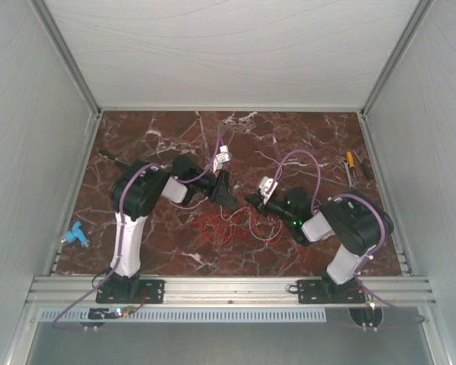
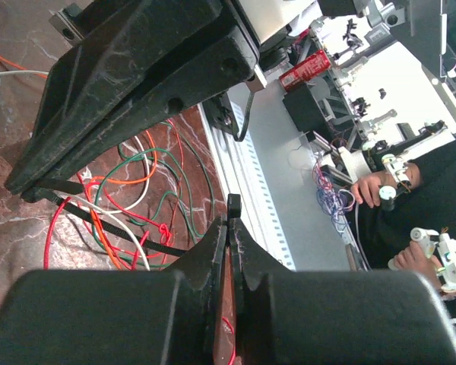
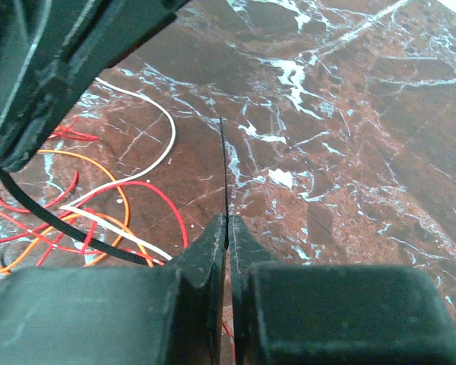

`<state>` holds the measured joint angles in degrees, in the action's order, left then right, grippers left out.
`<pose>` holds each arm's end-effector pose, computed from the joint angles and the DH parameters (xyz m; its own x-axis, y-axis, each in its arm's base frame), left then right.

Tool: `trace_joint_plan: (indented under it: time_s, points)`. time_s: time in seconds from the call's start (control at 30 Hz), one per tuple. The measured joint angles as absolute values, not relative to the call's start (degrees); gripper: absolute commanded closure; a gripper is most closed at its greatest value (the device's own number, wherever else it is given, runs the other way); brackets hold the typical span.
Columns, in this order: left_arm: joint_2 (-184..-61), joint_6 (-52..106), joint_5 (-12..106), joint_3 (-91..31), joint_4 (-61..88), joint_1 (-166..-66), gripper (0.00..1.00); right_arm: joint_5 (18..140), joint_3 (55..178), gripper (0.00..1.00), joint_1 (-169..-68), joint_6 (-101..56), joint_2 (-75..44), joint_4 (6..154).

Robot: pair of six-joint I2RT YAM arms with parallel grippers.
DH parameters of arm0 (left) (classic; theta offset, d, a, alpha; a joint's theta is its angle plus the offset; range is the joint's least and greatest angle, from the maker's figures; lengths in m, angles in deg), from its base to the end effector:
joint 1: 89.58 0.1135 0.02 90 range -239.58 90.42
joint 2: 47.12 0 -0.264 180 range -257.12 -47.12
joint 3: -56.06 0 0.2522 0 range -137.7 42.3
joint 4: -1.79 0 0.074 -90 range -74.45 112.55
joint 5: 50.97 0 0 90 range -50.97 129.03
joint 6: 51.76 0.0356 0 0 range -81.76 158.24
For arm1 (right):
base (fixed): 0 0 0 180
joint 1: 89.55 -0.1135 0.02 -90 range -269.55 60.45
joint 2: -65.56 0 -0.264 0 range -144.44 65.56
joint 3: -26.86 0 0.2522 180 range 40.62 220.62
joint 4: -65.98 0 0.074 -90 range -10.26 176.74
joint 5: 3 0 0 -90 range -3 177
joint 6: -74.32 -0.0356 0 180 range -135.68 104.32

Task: Zip-tie the wires
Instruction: Tie the cable at the center of the board.

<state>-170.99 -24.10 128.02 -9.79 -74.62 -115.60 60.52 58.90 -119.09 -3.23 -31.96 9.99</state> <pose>0.3182 -0.1950 0.1423 -0.6304 0.2904 -0.7199 0.6505 -0.3084 -0.6941 0.2215 0.1438 0.1283 0.0376 -0.2005 -0.9790 -0.8355 0.5312 -0.1409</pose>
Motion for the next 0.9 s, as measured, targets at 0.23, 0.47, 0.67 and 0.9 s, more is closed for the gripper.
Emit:
trace_joint_plan:
  time_s: [0.23,0.47,0.67,0.9]
  points:
    - [-170.27,-28.15,128.21,-9.6,-74.52,-115.54,1.0,57.33,57.04,1.0,-119.13,-1.77,-31.43,8.26]
    - [-164.96,-32.04,127.32,-8.64,-74.62,-115.54,1.0,56.06,55.51,1.0,-119.15,0.18,-26.87,7.34]
    - [-163.3,-33.83,127.08,-8.53,-74.62,-115.54,1.0,54.79,54.84,1.0,-119.15,0.68,-27.35,4.54]
    - [-163.3,-34.66,126.99,-8.44,-74.65,-115.56,1.0,54.23,54.7,1.0,-119.15,1.01,-28.16,1.31]
